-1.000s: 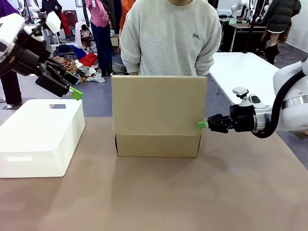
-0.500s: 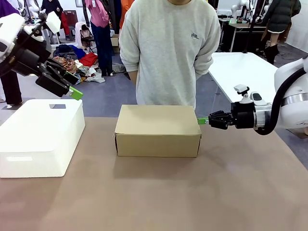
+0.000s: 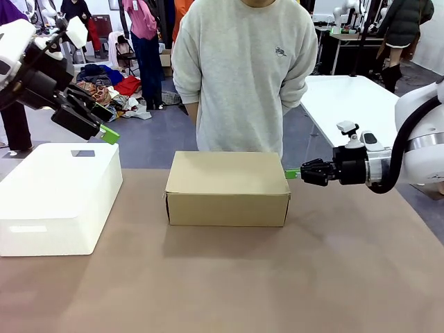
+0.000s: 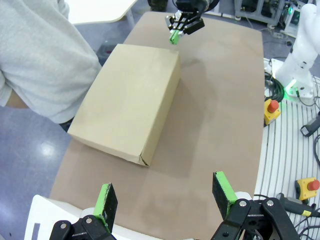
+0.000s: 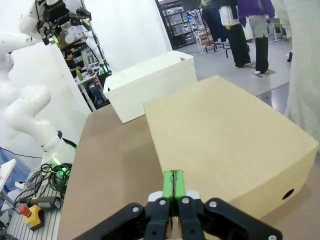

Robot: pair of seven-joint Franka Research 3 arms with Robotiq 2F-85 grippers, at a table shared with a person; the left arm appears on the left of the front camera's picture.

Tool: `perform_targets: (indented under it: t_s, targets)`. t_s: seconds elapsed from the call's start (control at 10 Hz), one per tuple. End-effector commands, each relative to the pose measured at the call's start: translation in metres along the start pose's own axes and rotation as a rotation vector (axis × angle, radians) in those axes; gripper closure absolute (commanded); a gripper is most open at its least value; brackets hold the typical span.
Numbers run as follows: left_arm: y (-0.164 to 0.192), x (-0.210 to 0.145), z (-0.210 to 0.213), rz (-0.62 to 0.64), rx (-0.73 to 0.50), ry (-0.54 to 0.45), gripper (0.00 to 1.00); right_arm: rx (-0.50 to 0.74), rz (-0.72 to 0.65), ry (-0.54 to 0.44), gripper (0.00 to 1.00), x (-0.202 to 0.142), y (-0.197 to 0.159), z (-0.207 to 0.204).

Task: Pack the shoes into the box.
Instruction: Press down on the lid of the Shoes Box.

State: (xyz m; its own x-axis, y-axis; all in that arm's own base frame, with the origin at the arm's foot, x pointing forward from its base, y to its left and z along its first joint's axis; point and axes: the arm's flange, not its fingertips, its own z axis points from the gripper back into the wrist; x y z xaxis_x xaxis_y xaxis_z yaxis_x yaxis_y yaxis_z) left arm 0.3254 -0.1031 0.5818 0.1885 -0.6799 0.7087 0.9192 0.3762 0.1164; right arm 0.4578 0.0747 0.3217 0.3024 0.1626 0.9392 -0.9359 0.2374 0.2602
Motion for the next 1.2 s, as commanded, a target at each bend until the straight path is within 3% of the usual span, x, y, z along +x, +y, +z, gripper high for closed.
perform_targets:
  t_s: [0.0,0.7,0.9,1.0,1.1]
  targets:
    - [0.001,0.0,0.0,-0.012,-0.011,-0.014,0.0,0.004,0.004,-0.01,1.0,0.0,0.0,0.0]
    - [0.0,0.0,0.0,0.0,0.0,0.0,0.0,0.001,-0.002,0.0,1.0,-0.001,0.0,0.0]
    - [0.013,0.015,-0.014,0.115,0.044,0.014,0.0,0.0,-0.091,0.112,1.0,0.026,0.014,0.002]
    - [0.016,0.02,-0.019,0.14,0.049,0.006,0.12,-0.018,-0.079,0.177,1.0,0.037,0.022,0.004]
    - [0.02,0.025,-0.021,0.183,0.049,-0.002,0.31,-0.058,-0.07,0.238,0.92,0.048,0.033,0.007]
